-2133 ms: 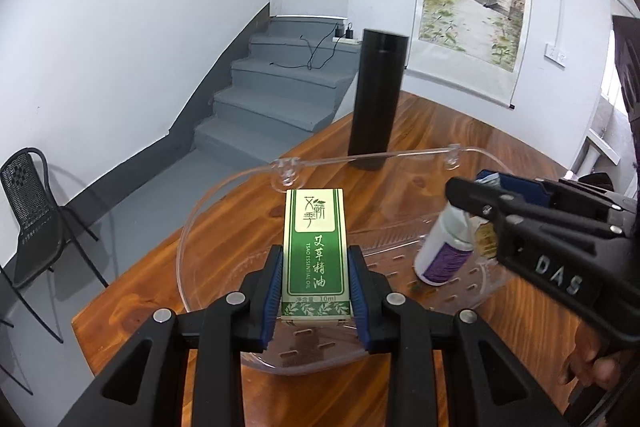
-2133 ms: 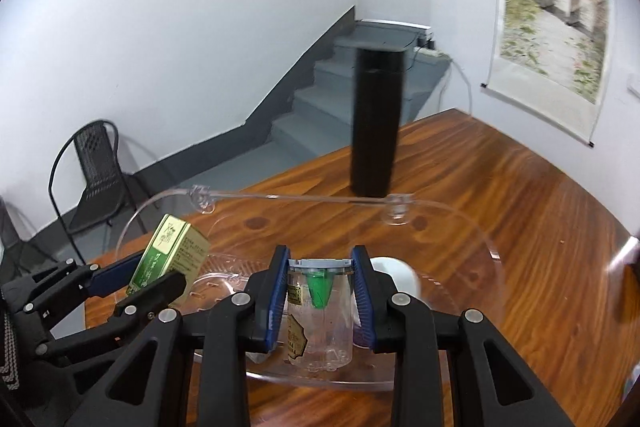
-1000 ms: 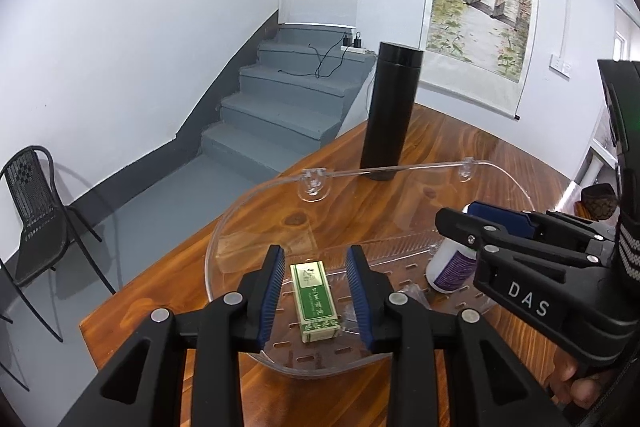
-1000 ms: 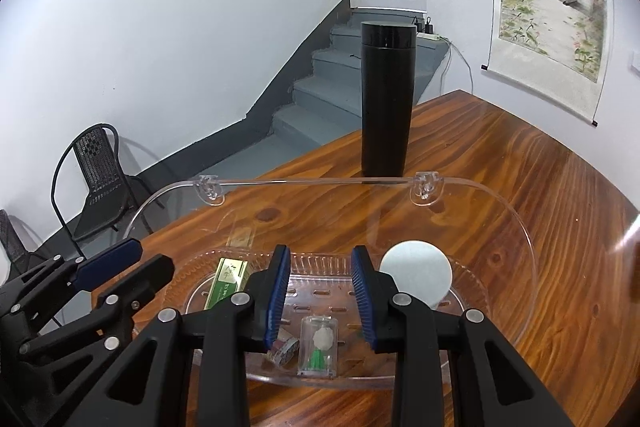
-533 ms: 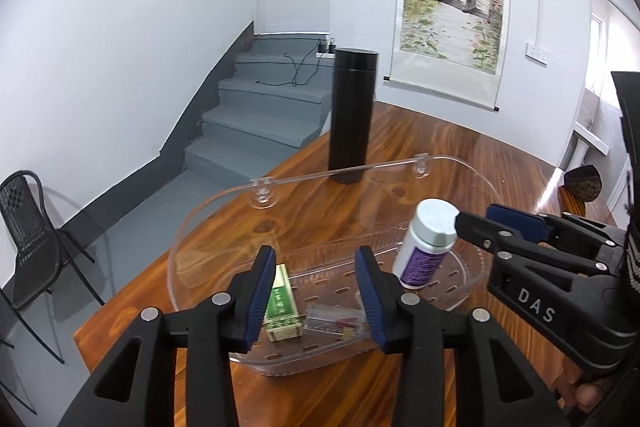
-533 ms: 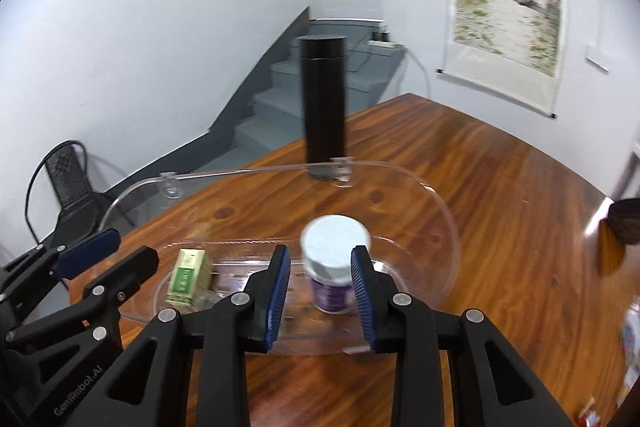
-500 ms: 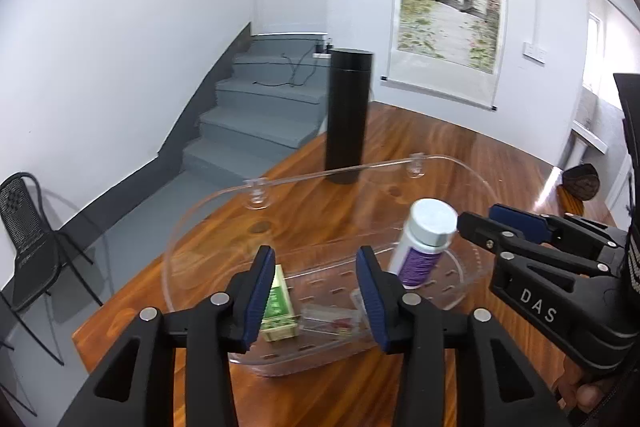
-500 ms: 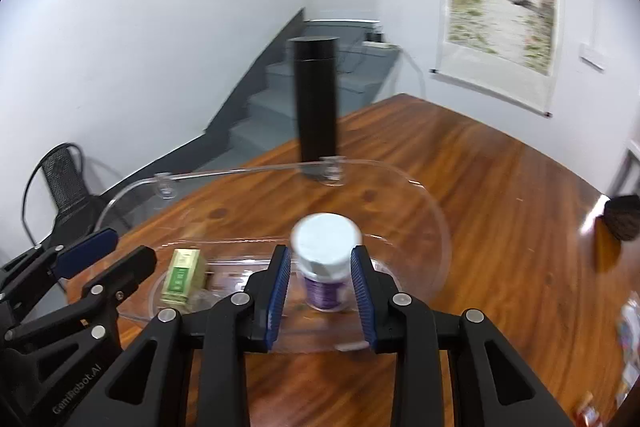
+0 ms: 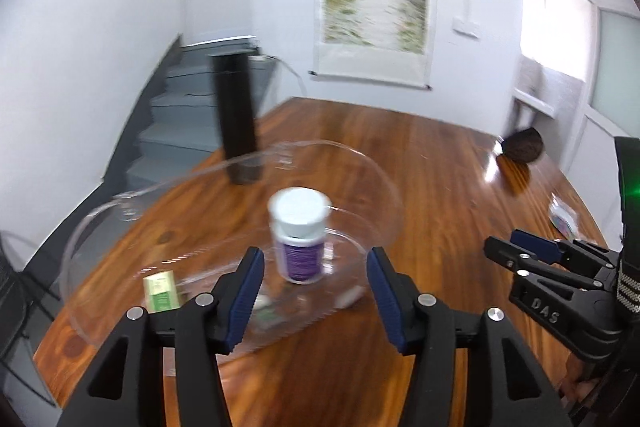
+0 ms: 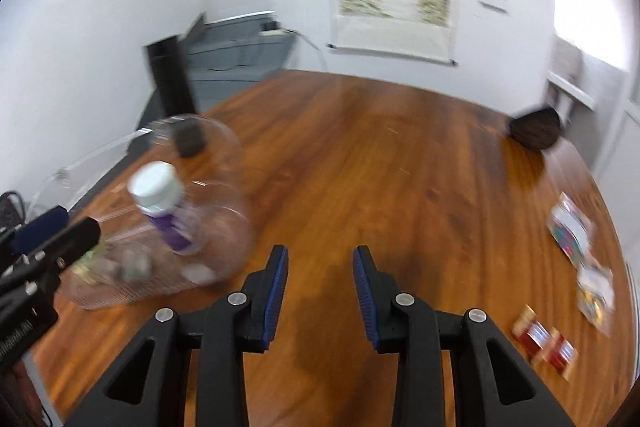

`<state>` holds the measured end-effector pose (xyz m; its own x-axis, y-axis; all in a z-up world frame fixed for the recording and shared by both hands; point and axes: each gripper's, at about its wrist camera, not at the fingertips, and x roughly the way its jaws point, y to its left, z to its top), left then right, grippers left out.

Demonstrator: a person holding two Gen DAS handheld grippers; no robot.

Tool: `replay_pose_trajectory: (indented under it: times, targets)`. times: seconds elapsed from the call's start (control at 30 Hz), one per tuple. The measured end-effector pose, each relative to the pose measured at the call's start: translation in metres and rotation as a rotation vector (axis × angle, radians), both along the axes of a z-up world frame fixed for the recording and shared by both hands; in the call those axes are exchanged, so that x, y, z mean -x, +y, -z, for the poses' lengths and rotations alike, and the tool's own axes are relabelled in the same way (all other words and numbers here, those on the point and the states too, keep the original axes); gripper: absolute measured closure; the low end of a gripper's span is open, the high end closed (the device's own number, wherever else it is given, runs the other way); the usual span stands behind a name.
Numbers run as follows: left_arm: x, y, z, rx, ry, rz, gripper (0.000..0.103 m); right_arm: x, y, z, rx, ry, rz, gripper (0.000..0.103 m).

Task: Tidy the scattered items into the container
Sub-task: 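Withdraw both tools from the basket and move toward the chocolate bars, then grasp a red chocolate bar with the left gripper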

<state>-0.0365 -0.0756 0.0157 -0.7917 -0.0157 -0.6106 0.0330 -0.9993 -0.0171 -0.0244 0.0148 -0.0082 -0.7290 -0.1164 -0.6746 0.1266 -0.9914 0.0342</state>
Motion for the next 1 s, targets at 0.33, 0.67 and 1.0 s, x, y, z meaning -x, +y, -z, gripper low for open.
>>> replay_pose_trajectory:
  times: [0.33,0.67,1.0]
  targets:
    - [0.010,0.086,0.015,0.016,-0.053,0.219,0.048,-0.023,0.169,0.034,0.001,-0.114,0.293,0.062]
    - [0.008,0.153,0.031,0.042,-0.092,0.340,0.048,-0.021,0.249,0.064,0.049,-0.228,0.340,0.062]
    - [0.017,0.193,0.045,0.044,-0.129,0.413,0.048,-0.050,0.226,0.068,0.064,-0.275,0.172,0.060]
